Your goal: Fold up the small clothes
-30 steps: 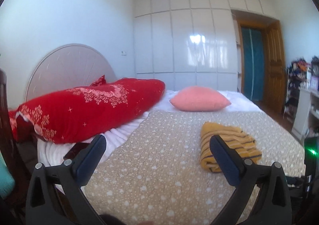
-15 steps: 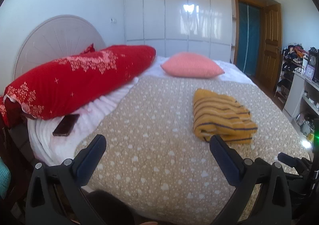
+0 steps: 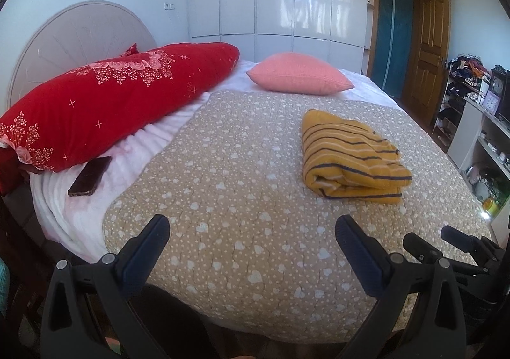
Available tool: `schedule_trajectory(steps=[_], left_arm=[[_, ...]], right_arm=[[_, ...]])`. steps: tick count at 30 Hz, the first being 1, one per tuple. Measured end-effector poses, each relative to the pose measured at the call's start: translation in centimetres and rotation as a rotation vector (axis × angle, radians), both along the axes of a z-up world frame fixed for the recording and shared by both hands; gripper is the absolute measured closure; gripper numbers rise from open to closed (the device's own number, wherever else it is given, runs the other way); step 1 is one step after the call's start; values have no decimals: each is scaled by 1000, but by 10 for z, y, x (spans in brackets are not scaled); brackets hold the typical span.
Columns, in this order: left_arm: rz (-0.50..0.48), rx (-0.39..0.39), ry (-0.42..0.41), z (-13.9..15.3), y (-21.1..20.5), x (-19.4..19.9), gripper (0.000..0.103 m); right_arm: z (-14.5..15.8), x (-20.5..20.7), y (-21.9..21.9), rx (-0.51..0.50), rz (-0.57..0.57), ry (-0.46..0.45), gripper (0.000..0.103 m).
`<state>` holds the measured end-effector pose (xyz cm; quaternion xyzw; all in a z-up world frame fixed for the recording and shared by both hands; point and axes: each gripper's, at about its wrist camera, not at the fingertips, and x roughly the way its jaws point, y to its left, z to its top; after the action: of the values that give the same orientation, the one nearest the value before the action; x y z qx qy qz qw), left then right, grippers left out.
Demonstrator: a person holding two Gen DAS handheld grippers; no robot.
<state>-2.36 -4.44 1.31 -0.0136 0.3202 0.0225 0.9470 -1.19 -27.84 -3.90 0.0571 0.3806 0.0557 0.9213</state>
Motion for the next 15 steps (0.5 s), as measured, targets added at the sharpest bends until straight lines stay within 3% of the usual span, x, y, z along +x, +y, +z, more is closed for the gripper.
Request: schedule_trajectory(steps=[15], left_arm=[[-29,-16,95,-22,-6,17,0]], right_arm=[[-4,15,5,-7,17,13,20]])
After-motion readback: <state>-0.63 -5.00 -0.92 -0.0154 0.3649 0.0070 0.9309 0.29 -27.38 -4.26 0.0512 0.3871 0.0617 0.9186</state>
